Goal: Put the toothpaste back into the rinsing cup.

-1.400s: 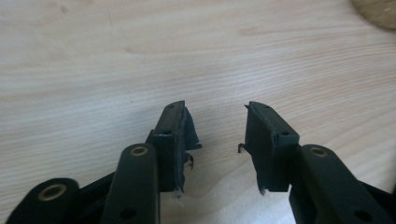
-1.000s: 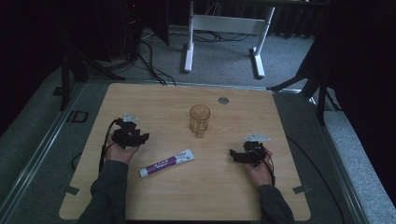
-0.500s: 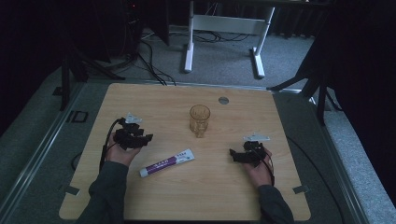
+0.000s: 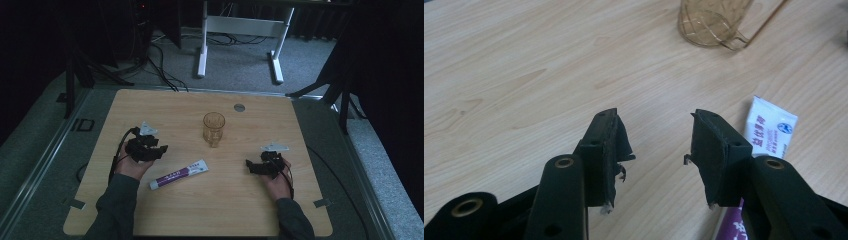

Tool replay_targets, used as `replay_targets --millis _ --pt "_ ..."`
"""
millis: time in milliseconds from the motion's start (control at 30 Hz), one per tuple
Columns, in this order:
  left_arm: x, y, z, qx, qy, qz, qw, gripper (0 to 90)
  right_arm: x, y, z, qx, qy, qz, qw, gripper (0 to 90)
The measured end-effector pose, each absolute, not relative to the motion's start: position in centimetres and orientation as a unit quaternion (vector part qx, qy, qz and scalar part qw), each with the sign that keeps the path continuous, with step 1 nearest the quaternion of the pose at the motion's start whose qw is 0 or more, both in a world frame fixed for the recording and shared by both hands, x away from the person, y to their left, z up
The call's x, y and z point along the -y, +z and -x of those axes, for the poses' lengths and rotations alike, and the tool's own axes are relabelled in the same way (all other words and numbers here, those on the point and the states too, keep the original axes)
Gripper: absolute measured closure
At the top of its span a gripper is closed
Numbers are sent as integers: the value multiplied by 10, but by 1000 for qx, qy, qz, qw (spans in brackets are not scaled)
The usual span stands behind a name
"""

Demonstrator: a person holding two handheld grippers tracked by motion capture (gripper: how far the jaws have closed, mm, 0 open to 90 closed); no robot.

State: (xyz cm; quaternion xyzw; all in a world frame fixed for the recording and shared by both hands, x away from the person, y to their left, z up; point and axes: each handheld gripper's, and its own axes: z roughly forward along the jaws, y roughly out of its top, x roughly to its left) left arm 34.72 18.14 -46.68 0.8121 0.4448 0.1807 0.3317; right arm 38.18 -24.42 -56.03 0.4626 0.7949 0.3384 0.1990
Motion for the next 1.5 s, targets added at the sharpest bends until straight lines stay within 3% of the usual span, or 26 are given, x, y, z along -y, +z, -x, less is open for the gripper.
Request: replay_targets --millis 1500 --pt "-158 -459 -338 -348 154 -871 310 521 244 -560 -382 -794 338 -465 200 155"
